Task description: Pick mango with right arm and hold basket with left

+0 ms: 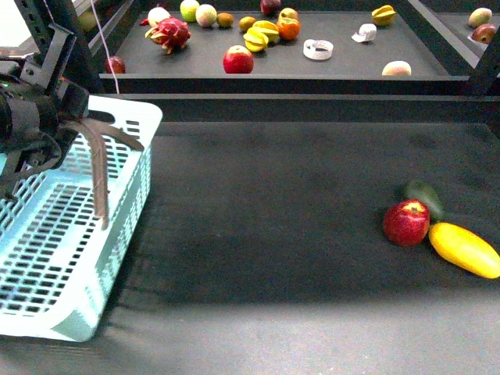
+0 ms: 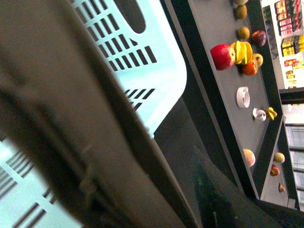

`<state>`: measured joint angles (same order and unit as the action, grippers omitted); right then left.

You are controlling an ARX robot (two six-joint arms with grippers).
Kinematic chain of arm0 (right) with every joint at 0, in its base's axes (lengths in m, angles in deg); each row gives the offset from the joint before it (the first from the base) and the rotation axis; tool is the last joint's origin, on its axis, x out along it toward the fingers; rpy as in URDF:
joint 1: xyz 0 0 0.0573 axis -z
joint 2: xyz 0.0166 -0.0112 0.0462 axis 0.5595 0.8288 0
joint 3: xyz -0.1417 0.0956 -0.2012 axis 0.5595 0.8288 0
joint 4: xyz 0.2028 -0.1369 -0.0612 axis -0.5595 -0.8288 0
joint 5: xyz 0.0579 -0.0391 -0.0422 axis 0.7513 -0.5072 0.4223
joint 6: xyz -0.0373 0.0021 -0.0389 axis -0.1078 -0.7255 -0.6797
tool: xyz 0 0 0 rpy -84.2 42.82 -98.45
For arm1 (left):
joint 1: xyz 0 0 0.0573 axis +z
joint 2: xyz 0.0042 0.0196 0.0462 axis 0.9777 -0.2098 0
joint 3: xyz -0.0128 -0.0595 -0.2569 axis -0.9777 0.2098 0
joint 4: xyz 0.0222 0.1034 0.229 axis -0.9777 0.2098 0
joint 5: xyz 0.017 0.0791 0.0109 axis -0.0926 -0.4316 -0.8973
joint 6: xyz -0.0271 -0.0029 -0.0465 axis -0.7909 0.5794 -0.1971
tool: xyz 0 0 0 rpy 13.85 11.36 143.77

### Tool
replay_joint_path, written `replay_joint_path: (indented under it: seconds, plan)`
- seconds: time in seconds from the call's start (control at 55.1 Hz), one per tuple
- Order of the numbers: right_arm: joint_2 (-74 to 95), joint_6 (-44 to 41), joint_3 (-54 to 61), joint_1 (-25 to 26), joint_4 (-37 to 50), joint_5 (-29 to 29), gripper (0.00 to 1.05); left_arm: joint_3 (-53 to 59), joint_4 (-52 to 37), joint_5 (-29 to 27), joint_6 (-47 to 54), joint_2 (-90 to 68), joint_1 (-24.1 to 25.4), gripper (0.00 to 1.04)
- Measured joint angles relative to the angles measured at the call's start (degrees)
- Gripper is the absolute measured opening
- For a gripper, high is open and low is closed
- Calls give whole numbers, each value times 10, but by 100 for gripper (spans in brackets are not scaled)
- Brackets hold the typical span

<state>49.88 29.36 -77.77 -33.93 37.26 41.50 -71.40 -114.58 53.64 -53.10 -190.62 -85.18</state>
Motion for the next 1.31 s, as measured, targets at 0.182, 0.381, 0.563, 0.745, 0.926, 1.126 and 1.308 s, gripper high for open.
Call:
replay_joint_path:
  seconds: [0.182,0.381,0.563,0.745,0.926,1.126,1.308]
  plan:
    - [0,0,0,0,0,0,97,66,-26,82,114,53,-24,6]
    - [0,0,0,0,0,0,97,160,-60,140,211,165,-48,6]
    - [0,0,0,0,0,0,97,234,-64,159,293,252,-86,6]
    - [0,0,0,0,0,0,97,276,-65,152,353,277,-131,6]
    - [0,0,0,0,0,0,97,308,-72,119,372,306,-194,6]
    - [0,0,0,0,0,0,97,323,-84,94,371,346,-243,6]
    - [0,0,0,0,0,0,97,326,-97,96,370,349,-262,6]
